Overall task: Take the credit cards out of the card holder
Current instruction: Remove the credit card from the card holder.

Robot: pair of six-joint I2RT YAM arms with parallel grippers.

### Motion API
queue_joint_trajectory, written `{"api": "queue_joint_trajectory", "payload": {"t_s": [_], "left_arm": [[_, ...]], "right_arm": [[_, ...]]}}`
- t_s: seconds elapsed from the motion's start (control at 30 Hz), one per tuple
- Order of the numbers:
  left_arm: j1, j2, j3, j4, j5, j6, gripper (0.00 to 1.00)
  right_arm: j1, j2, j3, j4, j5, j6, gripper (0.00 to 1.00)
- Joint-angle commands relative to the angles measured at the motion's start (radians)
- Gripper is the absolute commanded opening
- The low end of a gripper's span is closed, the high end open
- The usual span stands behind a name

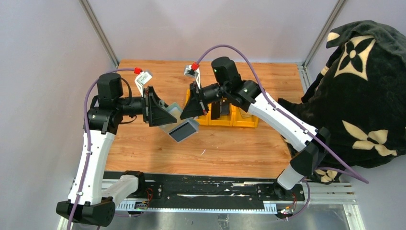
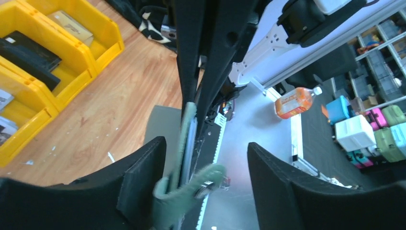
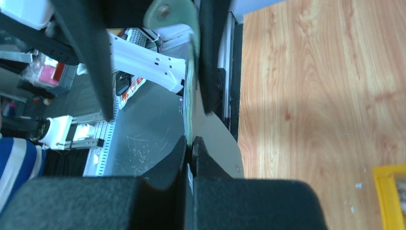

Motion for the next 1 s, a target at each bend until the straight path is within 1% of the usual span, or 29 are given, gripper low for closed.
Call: {"api": "queue_joint_trajectory", "payload": {"t_s": [0.0, 0.07, 0.13, 0.23, 0.33, 0.4, 0.43, 0.47, 0.5, 0.53, 0.57, 0.63, 0.67, 0.7, 0.73, 0.8, 0.87, 0.9, 0.97], "left_arm": [[-0.004, -0.014, 0.015, -0.003, 0.019, -0.005, 0.69], [-0.004, -0.021, 0.008, -0.003, 0.023, -0.002, 0.64], [-0.004, -0.028, -0.008, -0.003, 0.031, -0.001, 0.58], [-0.004, -0.029, -0.018, -0.005, 0.030, 0.001, 0.47], [-0.004, -0.025, -0.012, -0.005, 0.023, 0.001, 0.33], [-0.004, -0.019, -0.006, -0.003, 0.010, 0.001, 0.22], [-0.004, -0.018, -0.003, -0.001, 0.004, -0.002, 0.13], [-0.004, -0.018, -0.002, 0.005, -0.003, -0.005, 0.09], [-0.004, -0.015, 0.000, 0.008, -0.005, -0.008, 0.02], [-0.004, -0.014, 0.001, 0.009, -0.005, -0.009, 0.00], [-0.005, -0.014, 0.002, 0.009, 0.001, -0.010, 0.00], [-0.004, -0.014, -0.009, 0.011, 0.026, -0.012, 0.00], [-0.004, -0.014, -0.014, 0.012, 0.036, -0.013, 0.00], [-0.004, -0.015, -0.020, 0.012, 0.046, -0.017, 0.00], [-0.004, -0.014, -0.026, 0.012, 0.055, -0.020, 0.00], [-0.004, -0.016, -0.033, 0.012, 0.070, -0.026, 0.00], [-0.004, -0.021, -0.035, 0.012, 0.071, -0.025, 0.00], [-0.004, -0.023, -0.035, 0.012, 0.070, -0.025, 0.00], [-0.004, -0.025, -0.031, 0.012, 0.071, -0.026, 0.00]], "right_arm": [[-0.084, -0.146, -0.239, 0.531, 0.026, 0.372, 0.00], [-0.119, -0.198, -0.361, 0.759, 0.032, 0.522, 0.00], [-0.134, -0.234, -0.434, 0.888, 0.046, 0.615, 0.00], [-0.131, -0.260, -0.488, 0.967, 0.062, 0.675, 0.00], [-0.131, -0.286, -0.544, 1.016, 0.086, 0.708, 0.00], [-0.127, -0.296, -0.569, 1.022, 0.091, 0.711, 0.00], [-0.123, -0.298, -0.578, 1.025, 0.087, 0.708, 0.00], [-0.117, -0.299, -0.580, 1.020, 0.076, 0.698, 0.00], [-0.111, -0.296, -0.573, 0.991, 0.059, 0.680, 0.00], [-0.104, -0.289, -0.558, 0.950, 0.036, 0.651, 0.01], [-0.099, -0.278, -0.533, 0.920, 0.009, 0.617, 0.10], [-0.090, -0.251, -0.473, 0.798, -0.053, 0.543, 0.34], [-0.086, -0.237, -0.441, 0.753, -0.087, 0.509, 0.43], [-0.082, -0.222, -0.406, 0.699, -0.115, 0.468, 0.49], [-0.077, -0.207, -0.367, 0.643, -0.140, 0.425, 0.53], [-0.065, -0.175, -0.288, 0.499, -0.166, 0.314, 0.56], [-0.044, -0.132, -0.188, 0.300, -0.163, 0.186, 0.57], [-0.036, -0.110, -0.142, 0.252, -0.160, 0.134, 0.57], [-0.023, -0.063, -0.049, 0.099, -0.140, 0.042, 0.51]]}}
